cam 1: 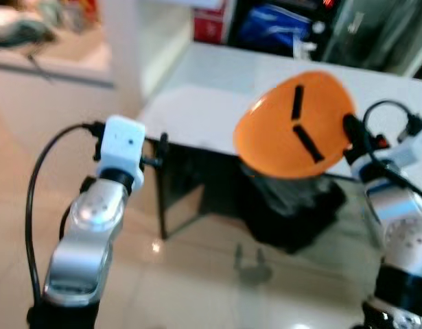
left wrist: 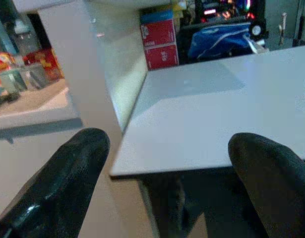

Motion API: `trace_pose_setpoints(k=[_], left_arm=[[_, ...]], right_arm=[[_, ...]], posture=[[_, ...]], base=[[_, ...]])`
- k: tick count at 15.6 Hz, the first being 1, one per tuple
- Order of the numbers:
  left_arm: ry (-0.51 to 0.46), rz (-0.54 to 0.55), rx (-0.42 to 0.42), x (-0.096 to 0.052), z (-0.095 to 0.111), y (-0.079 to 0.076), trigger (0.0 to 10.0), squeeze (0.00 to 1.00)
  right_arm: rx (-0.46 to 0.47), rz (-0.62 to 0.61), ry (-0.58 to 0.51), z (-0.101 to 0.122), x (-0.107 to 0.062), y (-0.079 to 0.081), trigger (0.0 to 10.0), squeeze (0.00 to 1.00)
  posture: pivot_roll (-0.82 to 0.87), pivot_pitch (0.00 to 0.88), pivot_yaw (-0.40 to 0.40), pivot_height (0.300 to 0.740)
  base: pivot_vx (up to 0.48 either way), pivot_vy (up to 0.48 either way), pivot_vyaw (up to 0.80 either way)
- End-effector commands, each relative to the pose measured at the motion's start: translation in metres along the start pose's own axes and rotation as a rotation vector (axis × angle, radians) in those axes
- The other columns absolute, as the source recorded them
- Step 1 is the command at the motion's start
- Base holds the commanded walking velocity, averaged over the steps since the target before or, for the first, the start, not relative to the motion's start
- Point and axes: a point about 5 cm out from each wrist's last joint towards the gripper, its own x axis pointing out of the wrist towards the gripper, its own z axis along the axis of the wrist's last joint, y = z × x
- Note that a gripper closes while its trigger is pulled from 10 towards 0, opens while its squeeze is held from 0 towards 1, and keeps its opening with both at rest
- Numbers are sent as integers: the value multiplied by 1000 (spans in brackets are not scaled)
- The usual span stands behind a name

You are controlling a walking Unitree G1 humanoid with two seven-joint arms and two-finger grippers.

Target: Setting the table

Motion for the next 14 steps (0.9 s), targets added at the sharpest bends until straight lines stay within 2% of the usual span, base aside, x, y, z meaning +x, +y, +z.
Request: trace_pose_setpoints(k=[1, 4, 6, 8, 9, 11, 12, 14], left_arm=[[-10, 12, 1, 1, 3, 2, 10000, 0], [-11, 3, 1, 2, 4, 0, 10000, 0], [-13, 3, 4, 2, 5, 1, 10000, 0], [-15, 6, 7, 2, 5, 2, 10000, 0], [-22, 8, 5, 3, 7, 2, 10000, 0], [-32, -21, -66, 5, 11, -2, 10000, 0], [-35, -42, -63, 4, 11, -4, 10000, 0], [-44, -72, -83, 5, 13, -9, 10000, 0]], right_arm=[[20, 50, -26, 6, 4, 12, 10000, 0], [112, -15, -27, 5, 7, 4, 10000, 0], [137, -34, -16, 3, 8, 1, 10000, 0], [260, -51, -43, 7, 9, -1, 10000, 0], [291, -58, -54, 10, 9, -3, 10000, 0], [277, -66, -46, 11, 8, -4, 10000, 0], [270, -70, -31, 10, 8, -4, 10000, 0], [256, -104, 12, 5, 7, -9, 10000, 0]], posture=[[-45, 8, -48, 740], [-43, 13, -45, 740], [-39, 16, -47, 740], [-39, 18, -46, 740], [-39, 18, -46, 740], [-42, 21, -47, 740], [-46, 20, -44, 740], [-47, 16, -42, 740]], base=[[0, -480, 0], [0, -480, 0], [0, -480, 0], [0, -480, 0], [0, -480, 0], [0, 0, 0], [0, 0, 0], [427, 0, -731]])
